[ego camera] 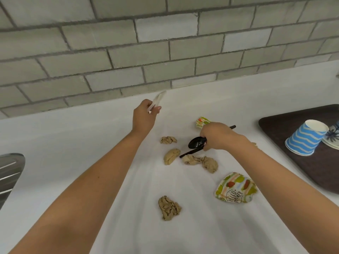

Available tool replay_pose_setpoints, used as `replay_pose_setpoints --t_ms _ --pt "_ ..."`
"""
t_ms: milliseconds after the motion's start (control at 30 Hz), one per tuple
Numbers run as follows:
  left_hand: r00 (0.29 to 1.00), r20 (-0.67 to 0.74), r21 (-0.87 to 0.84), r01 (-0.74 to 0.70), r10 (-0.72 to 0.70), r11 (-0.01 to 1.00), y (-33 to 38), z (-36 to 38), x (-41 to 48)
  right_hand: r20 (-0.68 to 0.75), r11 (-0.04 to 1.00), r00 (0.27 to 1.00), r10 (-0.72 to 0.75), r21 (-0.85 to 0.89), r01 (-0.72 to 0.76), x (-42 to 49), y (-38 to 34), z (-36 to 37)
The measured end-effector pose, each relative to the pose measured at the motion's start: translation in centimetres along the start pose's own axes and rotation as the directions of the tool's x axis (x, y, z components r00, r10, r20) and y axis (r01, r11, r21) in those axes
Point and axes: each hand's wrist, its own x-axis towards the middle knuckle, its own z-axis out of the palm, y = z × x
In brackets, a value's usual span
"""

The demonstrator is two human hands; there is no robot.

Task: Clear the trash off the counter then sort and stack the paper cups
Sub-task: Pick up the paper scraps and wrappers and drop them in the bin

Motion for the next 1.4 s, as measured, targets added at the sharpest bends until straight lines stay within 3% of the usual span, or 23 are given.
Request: replay_pose_setpoints --t_ms 200,300,433,600,733,900,1100,1267,1333,1400 --pt "0.994 -0.039 -0.165 0.098 -0.106 0.981 3.8 -3.9 -4.6 -0.08 0.994 0.993 0.087 0.069 -0.082 -3.0 -1.0 -0.1" --pt "0.987 -0.086 -0.269 0.105 -0.133 0.957 4.7 -6.3 -8.4 -0.177 0.941 0.977 0.118 0.335 -0.053 -6.0 -2.4 -0.6" --pt "0.975 -0.023 -0.357 0.2 -0.222 0.913 4.3 -8.9 -15.0 -0.198 0.631 0.976 0.094 0.77 0.096 -11.3 -8.1 0.1" --pt "0.937 0.112 -0.375 0.347 -0.33 0.859 3.3 -13.4 -23.8 -0.086 0.371 0.996 0.033 0.926 0.068 -16.9 -16.4 4.2" --pt "0.913 0.194 -0.355 0.406 -0.358 0.842 1.5 -18.0 -31.6 -0.027 0.227 0.999 -0.03 0.973 0.033 -22.3 -23.2 7.8" --pt "0.886 0.349 -0.377 0.432 -0.307 0.819 -2.5 -22.7 -39.8 0.102 0.12 0.976 -0.195 0.99 -0.08 -28.3 -30.1 13.1" --pt "0.802 0.475 -0.326 0.544 -0.364 0.773 -6.6 -25.8 -45.7 0.218 -0.007 0.945 -0.244 0.974 -0.226 -30.8 -34.4 19.0" --pt "0.744 0.551 -0.058 0.486 -0.378 0.872 -10.6 -25.1 -51.4 0.395 0.025 0.884 -0.249 0.915 -0.402 -31.6 -35.3 24.8" --pt "0.669 0.582 0.068 0.526 -0.462 0.848 -13.3 -23.7 -53.3 0.479 0.075 0.864 -0.155 0.878 -0.473 -30.8 -35.9 27.7" --pt "0.569 0.575 0.159 0.627 -0.588 0.762 -16.3 -21.9 -54.8 0.561 0.135 0.826 -0.061 0.824 -0.55 -29.6 -36.7 30.5"
